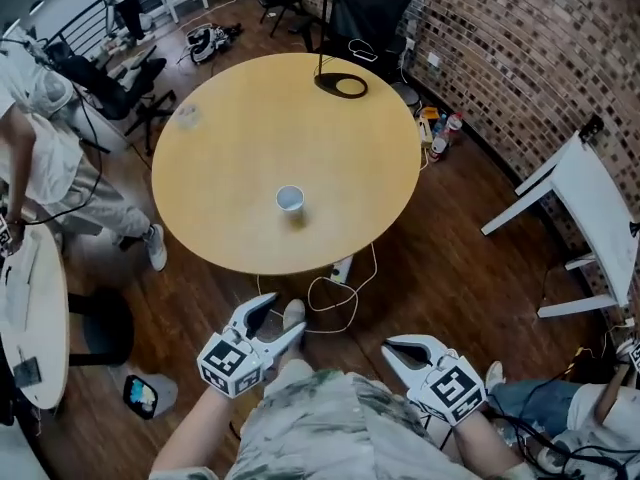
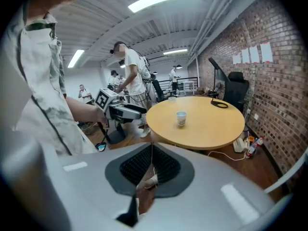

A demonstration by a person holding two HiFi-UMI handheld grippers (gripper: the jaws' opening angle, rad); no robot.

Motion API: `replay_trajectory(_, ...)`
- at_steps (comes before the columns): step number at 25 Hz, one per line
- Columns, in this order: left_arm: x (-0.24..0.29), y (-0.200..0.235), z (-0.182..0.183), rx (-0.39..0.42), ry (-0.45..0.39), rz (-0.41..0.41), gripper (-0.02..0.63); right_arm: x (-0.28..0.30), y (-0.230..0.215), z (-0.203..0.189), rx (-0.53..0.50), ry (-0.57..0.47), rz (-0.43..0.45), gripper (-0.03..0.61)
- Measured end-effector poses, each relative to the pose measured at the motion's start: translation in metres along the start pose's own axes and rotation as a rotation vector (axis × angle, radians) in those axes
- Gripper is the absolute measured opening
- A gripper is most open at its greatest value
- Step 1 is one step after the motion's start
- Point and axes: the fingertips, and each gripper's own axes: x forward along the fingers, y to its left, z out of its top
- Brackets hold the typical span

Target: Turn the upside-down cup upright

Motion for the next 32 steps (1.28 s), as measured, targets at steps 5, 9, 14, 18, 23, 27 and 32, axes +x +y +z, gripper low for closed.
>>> replay_trajectory(5, -0.06, -0.115, -0.013, -0.081, -0.012, 0.012, 0.236, -0.023, 0.047, -0.036, 0.002, -0.033, 0.117, 0.014)
replay_trajectory(9, -0.091, -0.161, -0.011, -0.033, 0.018, 0.002, 0.239, -0.036, 0.08, -0.041, -0.009, -0.063, 0.152, 0.018)
replay_trajectory(14, -0.122, -0.19, -0.011, -0.003, 0.001, -0.023, 0.238, -0.046, 0.13, -0.05, -0.034, -0.062, 0.16, 0.035)
replay_trajectory(18, -0.157, -0.214, -0.021, 0.015, -0.002, -0.061, 0.235, -0.056, 0.169, -0.057, -0.032, -0.067, 0.107, 0.04)
replay_trajectory(23, -0.227, -0.227, -0.04, -0.008, -0.016, -0.043, 0.219, -0.063, 0.234, -0.061, 0.003, -0.089, 0.037, 0.04)
replay_trajectory(27, -0.271, -0.241, -0.073, -0.007, 0.025, -0.059, 0.218, -0.069, 0.286, -0.067, 0.02, -0.094, 0.006, 0.038)
replay_trajectory(32, -0.307, -0.264, -0.101, -0.029, 0.042, -0.128, 0.218, -0.079, 0.349, -0.083, 0.026, -0.093, -0.014, 0.034)
